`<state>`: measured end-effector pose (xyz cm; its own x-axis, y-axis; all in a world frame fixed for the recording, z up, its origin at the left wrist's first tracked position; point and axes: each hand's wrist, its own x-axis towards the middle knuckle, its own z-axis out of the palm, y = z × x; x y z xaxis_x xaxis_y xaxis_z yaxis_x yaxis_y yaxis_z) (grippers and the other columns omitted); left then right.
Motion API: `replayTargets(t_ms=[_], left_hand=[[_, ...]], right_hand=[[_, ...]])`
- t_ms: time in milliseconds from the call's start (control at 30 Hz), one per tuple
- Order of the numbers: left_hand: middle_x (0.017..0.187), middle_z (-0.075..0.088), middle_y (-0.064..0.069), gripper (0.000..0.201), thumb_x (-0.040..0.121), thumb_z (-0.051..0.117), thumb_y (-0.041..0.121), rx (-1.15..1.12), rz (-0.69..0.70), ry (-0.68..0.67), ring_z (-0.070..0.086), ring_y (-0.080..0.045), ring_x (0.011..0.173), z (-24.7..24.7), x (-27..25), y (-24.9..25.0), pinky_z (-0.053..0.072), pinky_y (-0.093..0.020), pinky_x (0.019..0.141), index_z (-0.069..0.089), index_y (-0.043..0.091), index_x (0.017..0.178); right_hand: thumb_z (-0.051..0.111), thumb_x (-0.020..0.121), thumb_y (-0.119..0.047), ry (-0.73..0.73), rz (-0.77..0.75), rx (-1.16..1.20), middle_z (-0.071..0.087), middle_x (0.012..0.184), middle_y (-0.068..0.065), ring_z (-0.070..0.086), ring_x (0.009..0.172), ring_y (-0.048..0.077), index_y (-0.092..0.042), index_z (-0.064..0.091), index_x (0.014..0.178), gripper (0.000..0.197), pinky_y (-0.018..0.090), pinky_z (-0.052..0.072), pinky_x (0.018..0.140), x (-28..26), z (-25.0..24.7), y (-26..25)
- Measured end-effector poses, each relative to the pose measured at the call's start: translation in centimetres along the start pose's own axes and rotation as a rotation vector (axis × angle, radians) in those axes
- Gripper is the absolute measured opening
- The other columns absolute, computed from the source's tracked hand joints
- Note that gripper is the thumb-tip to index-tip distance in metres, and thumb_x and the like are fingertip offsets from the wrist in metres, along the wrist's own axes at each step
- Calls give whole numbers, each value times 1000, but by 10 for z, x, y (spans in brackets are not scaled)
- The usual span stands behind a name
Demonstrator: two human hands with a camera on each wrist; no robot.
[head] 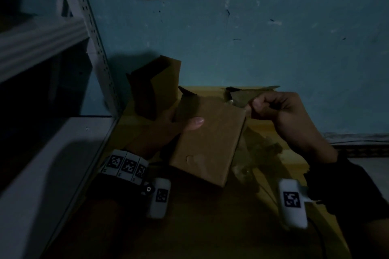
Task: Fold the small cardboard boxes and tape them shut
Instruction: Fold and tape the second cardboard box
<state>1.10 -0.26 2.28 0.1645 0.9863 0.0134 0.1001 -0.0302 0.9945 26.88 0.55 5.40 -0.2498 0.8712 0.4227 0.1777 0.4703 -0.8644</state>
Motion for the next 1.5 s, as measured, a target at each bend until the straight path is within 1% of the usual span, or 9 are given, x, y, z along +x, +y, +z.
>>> replayTargets(t_ms=[133,267,367,500,767,1100,1233,1367,1500], left_hand=[[104,73,4,65,57,88,45,-1,28,14,72,-13,94,-1,1,-3,56,-22,73,64,22,113],[103,74,2,64,62,84,47,-14,14,22,72,-14,92,-1,2,-4,55,-21,70,63,20,116],[102,72,-1,61,64,86,42,-18,-5,22,73,-13,87,0,3,-3,55,-23,68,63,17,115],[95,72,4,49,65,73,43,-16,-20,8,73,-10,82,1,1,0,54,-21,63,62,24,109],[107,70,-3,60,70,73,44,18,-7,17,73,-12,84,2,-1,3,56,-22,64,58,20,122],[105,71,-2,60,65,73,46,51,-8,8,73,-14,86,4,-2,6,57,-29,70,60,21,119],[105,70,-1,62,66,71,47,82,9,4,73,-10,83,6,-2,9,55,-23,65,59,19,120],[105,68,3,51,71,73,44,72,-12,13,72,-7,80,6,-2,10,55,-21,64,57,29,116],[103,68,4,42,68,73,46,73,-10,-6,72,-6,80,8,-3,11,56,-22,66,57,35,105]], right_hand=[[39,103,-36,-7,68,56,77,88,16,74,87,25,-2,74,79,54,28,60,82,-1,-4,-6],[75,80,-12,-60,7,-43,74,87,11,72,93,20,-7,72,83,6,34,58,90,-1,-2,-4],[86,60,-14,-109,1,-57,69,77,14,72,84,16,-12,73,111,52,35,59,89,2,-3,3],[85,64,-19,-98,-20,-78,76,82,12,74,85,30,-12,78,91,28,54,58,87,2,-2,1],[82,82,-21,-90,-6,-351,78,79,-6,74,77,15,-17,81,82,5,49,60,73,4,4,-9],[77,87,-17,-145,-98,-530,72,64,-5,62,53,6,-13,80,74,14,26,44,51,7,1,-13],[76,87,-21,-130,-123,-562,72,66,13,67,57,26,-3,78,74,22,40,49,50,7,1,-11],[74,89,-17,-172,-150,-590,53,50,18,36,39,10,8,70,66,33,20,25,44,7,0,-14],[72,92,-18,-197,-153,-568,45,53,24,27,44,6,12,64,65,41,21,23,47,8,0,-15]])
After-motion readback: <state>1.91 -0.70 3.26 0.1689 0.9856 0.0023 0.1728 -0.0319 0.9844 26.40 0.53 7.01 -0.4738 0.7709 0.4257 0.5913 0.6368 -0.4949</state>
